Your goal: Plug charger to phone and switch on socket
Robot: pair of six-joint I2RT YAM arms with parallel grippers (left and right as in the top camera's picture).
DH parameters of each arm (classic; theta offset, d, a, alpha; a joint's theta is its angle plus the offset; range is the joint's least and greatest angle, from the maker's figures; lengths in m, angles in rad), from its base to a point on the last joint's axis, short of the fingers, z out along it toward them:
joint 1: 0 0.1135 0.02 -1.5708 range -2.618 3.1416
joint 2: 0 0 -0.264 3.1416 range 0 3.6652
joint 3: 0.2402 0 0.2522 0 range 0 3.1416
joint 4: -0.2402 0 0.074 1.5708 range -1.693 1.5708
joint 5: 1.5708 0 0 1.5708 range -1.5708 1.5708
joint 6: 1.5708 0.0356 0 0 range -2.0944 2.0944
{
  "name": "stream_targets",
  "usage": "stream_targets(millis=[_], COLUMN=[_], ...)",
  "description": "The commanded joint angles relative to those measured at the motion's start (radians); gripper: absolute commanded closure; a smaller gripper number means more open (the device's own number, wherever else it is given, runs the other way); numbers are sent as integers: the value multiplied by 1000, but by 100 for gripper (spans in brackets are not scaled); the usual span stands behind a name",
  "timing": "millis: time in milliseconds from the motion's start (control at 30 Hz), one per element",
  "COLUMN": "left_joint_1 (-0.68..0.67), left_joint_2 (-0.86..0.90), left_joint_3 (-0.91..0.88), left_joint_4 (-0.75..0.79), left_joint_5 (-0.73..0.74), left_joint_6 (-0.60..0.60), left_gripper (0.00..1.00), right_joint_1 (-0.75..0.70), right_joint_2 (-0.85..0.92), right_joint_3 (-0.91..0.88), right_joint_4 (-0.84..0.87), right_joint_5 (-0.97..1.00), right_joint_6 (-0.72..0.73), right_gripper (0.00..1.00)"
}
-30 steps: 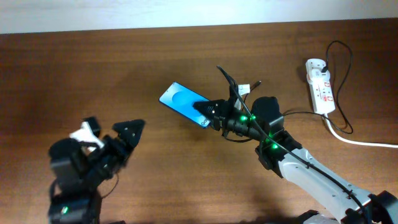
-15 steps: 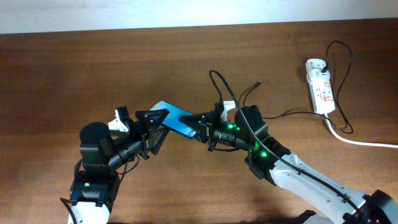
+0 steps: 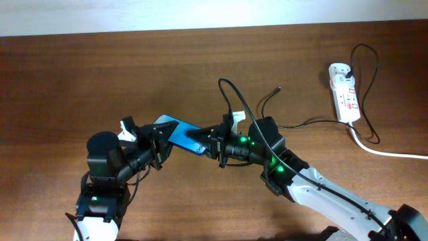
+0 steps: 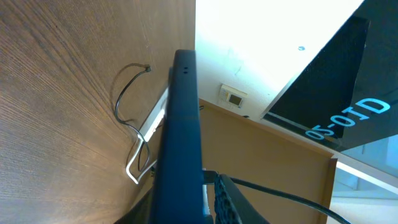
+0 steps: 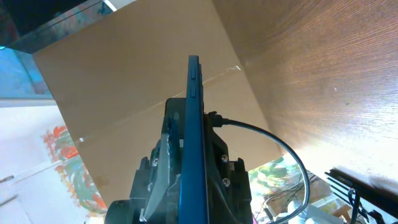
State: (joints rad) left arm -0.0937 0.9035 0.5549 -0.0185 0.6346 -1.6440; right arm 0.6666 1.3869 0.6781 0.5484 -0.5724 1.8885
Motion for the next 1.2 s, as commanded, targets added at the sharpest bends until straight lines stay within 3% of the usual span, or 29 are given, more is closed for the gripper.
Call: stream_targets(millis=[0, 133, 200, 267, 433, 467, 567, 633, 700, 800, 833, 900, 933, 967, 1033, 1167], left_joint_1=[-4, -4, -4, -4, -3, 0, 61, 106, 131, 107, 96, 60, 47, 48, 48, 48], left_joint_2=[5, 7, 11, 23, 49, 58, 138, 230, 398, 601, 639, 744, 773, 775, 775, 775], left_joint_3=[5, 5, 5, 5, 5, 5, 5, 5, 7, 25, 32, 76, 106, 114, 117, 117], left_joint_4=[6, 6, 7, 7, 2, 2, 22, 112, 339, 640, 703, 858, 871, 871, 871, 875], left_joint_5=[-6, -7, -7, -7, -6, -6, 153, 314, 503, 621, 638, 681, 687, 687, 705, 759], left_joint_6=[-8, -9, -9, -8, 93, 121, 152, 161, 105, -62, -103, -200, -208, -208, -208, -203], left_gripper=[92, 93, 98, 100, 100, 100, 100, 100, 100, 100, 100, 100, 100, 100, 100, 100], right_joint_1=[15, 15, 15, 15, 4, -8, -98, -166, -278, -377, -399, -452, -467, -466, -464, -464], right_joint_2=[-4, -4, -4, -4, -4, -4, -4, -4, -4, -4, -4, -4, -4, -4, -4, 87], right_joint_3=[19, 19, 19, 19, 19, 19, 19, 20, 20, 42, 59, 176, 286, 343, 397, 394], right_joint_4=[12, 59, 58, 46, -65, -92, -212, -274, -334, -484, -565, -906, -1107, -1170, -1176, -1080], right_joint_5=[-19, -23, -26, -26, 7, 24, 188, 224, 222, 267, 305, 508, 629, 656, 655, 686], right_joint_6=[4, -15, -51, -117, -300, -365, -752, -874, -921, -967, -983, -1029, -1109, -1192, -1283, -1295], right_gripper=[96, 96, 94, 73, 35, 25, 14, 1, 1, 2, 2, 2, 2, 1, 1, 1])
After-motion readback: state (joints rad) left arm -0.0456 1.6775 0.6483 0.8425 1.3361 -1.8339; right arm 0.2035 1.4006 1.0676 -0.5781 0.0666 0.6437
